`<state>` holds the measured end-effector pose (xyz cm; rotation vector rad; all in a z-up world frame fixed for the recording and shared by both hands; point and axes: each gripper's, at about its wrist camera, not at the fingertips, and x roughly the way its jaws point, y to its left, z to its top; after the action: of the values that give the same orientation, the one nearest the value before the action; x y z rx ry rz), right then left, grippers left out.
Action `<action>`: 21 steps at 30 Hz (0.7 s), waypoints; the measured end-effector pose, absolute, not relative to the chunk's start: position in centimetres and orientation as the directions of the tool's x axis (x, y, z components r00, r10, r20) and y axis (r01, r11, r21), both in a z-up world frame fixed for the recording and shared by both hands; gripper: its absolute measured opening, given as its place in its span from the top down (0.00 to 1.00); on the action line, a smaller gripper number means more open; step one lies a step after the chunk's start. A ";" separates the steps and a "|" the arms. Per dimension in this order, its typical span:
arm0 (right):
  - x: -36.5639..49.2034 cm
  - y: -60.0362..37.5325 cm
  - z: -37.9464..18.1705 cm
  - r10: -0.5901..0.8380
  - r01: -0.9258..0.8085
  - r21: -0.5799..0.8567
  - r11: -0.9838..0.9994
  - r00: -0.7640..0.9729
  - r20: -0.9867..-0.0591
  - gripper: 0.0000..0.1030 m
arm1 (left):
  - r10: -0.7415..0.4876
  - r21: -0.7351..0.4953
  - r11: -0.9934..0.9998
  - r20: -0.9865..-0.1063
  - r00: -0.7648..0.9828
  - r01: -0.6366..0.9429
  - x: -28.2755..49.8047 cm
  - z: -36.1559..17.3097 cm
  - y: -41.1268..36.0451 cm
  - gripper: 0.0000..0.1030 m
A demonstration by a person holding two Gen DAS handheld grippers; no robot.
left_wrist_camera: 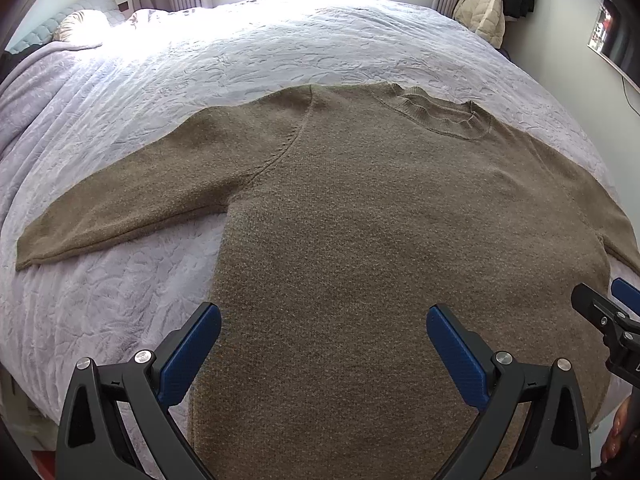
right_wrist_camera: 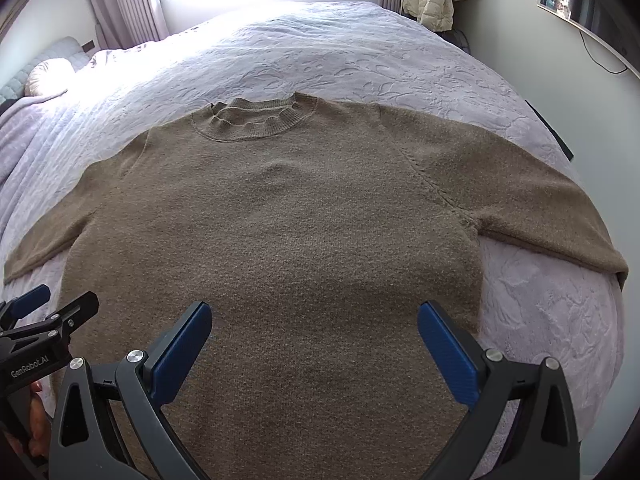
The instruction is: Fold small clothes
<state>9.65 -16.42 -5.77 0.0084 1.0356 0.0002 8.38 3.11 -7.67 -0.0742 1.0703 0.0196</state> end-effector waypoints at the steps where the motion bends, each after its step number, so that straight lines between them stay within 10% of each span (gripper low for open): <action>1: 9.6 -16.3 -5.8 0.003 0.004 0.006 1.000 0.510 -0.860 0.00 | -0.021 -0.053 0.997 -0.877 0.481 -0.053 8.4 -7.7 3.2 0.00; 21: 10.2 -7.9 -4.0 0.198 -0.194 0.111 0.975 0.519 -0.831 0.05 | -0.137 -0.380 0.879 -0.780 0.610 -0.289 8.2 -8.9 20.4 0.00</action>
<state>10.18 -7.88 -4.01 0.0045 0.9976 0.2350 8.19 20.42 -8.90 -0.5073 0.9205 0.0922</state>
